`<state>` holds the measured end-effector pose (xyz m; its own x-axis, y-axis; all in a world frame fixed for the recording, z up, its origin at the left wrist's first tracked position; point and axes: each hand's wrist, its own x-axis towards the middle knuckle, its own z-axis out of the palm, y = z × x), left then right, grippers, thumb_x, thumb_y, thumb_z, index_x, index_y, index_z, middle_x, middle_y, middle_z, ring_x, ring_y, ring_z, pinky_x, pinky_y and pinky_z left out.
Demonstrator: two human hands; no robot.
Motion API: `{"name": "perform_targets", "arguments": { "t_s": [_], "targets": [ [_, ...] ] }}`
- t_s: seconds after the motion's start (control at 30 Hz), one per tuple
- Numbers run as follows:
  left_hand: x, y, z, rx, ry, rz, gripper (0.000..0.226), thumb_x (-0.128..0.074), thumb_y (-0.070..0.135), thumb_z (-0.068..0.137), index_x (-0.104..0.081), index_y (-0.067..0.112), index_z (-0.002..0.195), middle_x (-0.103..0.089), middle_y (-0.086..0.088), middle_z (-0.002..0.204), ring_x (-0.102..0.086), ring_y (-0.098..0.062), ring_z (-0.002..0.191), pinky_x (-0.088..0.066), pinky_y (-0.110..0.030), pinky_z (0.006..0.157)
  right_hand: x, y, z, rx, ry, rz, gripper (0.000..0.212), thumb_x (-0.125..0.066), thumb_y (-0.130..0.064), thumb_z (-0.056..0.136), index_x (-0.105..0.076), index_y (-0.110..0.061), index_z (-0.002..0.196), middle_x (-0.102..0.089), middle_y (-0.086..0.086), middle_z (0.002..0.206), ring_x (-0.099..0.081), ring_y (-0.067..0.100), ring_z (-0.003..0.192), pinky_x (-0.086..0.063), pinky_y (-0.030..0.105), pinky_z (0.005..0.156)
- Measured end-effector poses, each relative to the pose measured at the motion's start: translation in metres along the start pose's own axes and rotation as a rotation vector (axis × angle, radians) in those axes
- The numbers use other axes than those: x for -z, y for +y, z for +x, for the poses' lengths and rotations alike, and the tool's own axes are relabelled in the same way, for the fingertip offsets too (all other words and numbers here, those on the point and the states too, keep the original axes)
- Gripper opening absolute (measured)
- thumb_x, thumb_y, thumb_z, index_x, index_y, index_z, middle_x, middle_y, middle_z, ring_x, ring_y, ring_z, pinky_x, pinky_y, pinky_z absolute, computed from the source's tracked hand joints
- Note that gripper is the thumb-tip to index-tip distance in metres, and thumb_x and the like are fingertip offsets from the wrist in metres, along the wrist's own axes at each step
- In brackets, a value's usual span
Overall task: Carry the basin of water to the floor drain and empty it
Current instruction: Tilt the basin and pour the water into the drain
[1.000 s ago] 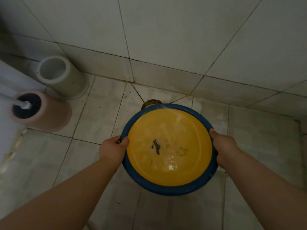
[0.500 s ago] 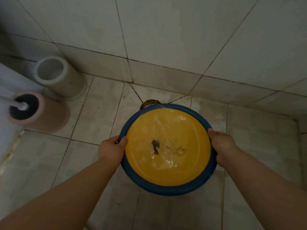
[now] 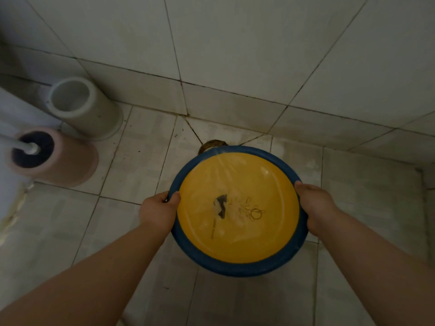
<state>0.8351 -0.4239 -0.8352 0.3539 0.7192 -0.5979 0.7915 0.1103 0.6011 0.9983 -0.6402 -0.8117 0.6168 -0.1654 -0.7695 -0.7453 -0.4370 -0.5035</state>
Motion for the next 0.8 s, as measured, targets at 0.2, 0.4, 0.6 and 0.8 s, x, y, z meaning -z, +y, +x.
{"name": "perform_targets", "arguments": {
  "t_s": [0.2,0.4,0.6,0.8],
  "targets": [
    [0.0008,0.0008,-0.0006,0.005,-0.003,-0.008,0.036,-0.053,0.028,0.09,-0.063,0.007,0.117,-0.068,-0.014,0.094,-0.056,-0.02,0.075,-0.048,-0.03,0.074,0.0,0.0,-0.0003,0.009,0.001,0.014,0.044,-0.046,-0.034,0.095,-0.05,-0.009,0.132,-0.058,0.016,0.126,-0.053,0.024,0.092,-0.043,0.032,0.08],
    [0.0002,-0.0009,0.0,-0.018,0.001,0.002,0.037,-0.052,0.028,0.09,-0.062,0.007,0.119,-0.069,-0.017,0.106,-0.049,-0.007,0.062,-0.043,-0.026,0.07,-0.0006,0.0018,0.0001,0.025,0.013,0.014,0.044,-0.047,-0.035,0.095,-0.052,-0.009,0.13,-0.059,0.016,0.125,-0.054,0.025,0.094,-0.045,0.034,0.083],
    [-0.0002,-0.001,0.001,0.017,-0.006,-0.028,0.043,-0.053,0.029,0.089,-0.056,0.007,0.126,-0.065,-0.017,0.118,-0.06,-0.027,0.094,-0.046,-0.028,0.079,0.0,0.0016,-0.0001,0.022,0.013,0.01,0.043,-0.047,-0.035,0.095,-0.053,-0.008,0.129,-0.06,0.016,0.124,-0.055,0.027,0.097,-0.046,0.036,0.085],
    [-0.0004,-0.0002,0.0013,0.017,0.005,-0.035,0.043,-0.054,0.029,0.089,-0.056,0.006,0.126,-0.065,-0.019,0.117,-0.061,-0.031,0.099,-0.048,-0.031,0.082,0.0004,0.0016,-0.0018,0.028,0.012,0.007,0.043,-0.047,-0.035,0.095,-0.053,-0.008,0.128,-0.06,0.015,0.121,-0.054,0.025,0.092,-0.045,0.033,0.082]
  ]
}}
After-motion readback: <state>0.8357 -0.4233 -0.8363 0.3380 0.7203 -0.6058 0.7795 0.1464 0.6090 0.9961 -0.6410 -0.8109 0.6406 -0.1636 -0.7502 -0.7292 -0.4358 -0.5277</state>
